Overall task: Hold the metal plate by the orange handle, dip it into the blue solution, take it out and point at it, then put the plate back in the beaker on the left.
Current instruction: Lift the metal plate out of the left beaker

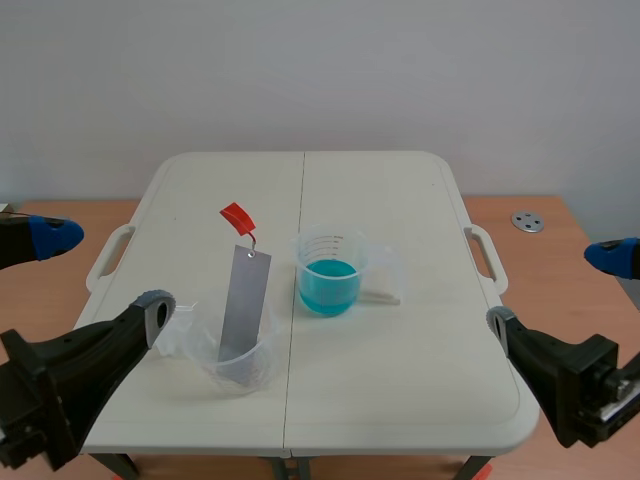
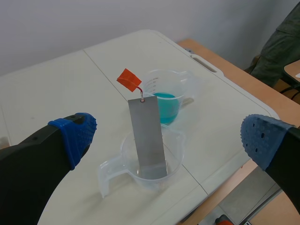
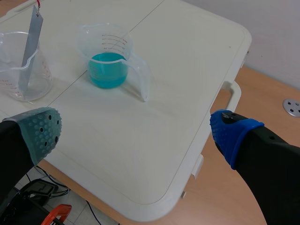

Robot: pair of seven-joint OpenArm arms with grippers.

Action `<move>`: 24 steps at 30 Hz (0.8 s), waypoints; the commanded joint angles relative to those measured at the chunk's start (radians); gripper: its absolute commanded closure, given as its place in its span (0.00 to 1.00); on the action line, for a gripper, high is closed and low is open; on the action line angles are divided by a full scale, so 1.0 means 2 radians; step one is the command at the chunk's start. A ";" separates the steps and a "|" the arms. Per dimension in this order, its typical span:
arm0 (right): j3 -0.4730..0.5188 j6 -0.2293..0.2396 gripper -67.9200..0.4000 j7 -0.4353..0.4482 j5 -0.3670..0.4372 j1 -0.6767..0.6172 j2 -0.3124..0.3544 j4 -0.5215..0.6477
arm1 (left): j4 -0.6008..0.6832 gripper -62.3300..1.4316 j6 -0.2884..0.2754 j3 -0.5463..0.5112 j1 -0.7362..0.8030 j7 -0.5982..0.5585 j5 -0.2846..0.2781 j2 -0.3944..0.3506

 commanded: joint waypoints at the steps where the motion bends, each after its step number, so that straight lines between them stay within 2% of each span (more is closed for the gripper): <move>1: 0.001 -0.002 0.02 0.007 0.002 0.004 0.001 0.007 | 0.005 0.00 -0.001 -0.001 0.002 -0.007 -0.004 0.002; 14: 0.001 -0.002 0.02 0.007 -0.010 0.006 0.001 0.007 | 0.005 0.00 -0.001 -0.001 0.002 -0.007 -0.004 0.002; 17: -0.003 0.011 0.02 0.007 -0.010 0.025 0.001 0.005 | 0.005 0.00 -0.001 -0.002 0.002 -0.007 -0.004 0.002; 20: -0.023 0.012 0.02 0.002 -0.007 0.062 0.001 0.005 | 0.005 0.00 0.000 -0.002 0.002 -0.007 -0.003 0.002; 21: -0.032 0.012 0.02 -0.006 -0.007 0.075 0.001 0.005 | 0.005 0.06 0.000 -0.002 0.002 -0.007 -0.003 0.002; 22: -0.042 0.012 0.02 -0.014 -0.007 0.087 0.001 0.005 | 0.005 0.23 0.000 -0.002 0.002 -0.007 -0.003 0.002; 24: -0.069 0.012 0.02 -0.028 -0.007 0.116 0.001 0.002 | 0.005 0.73 0.000 -0.002 0.002 -0.004 -0.002 0.002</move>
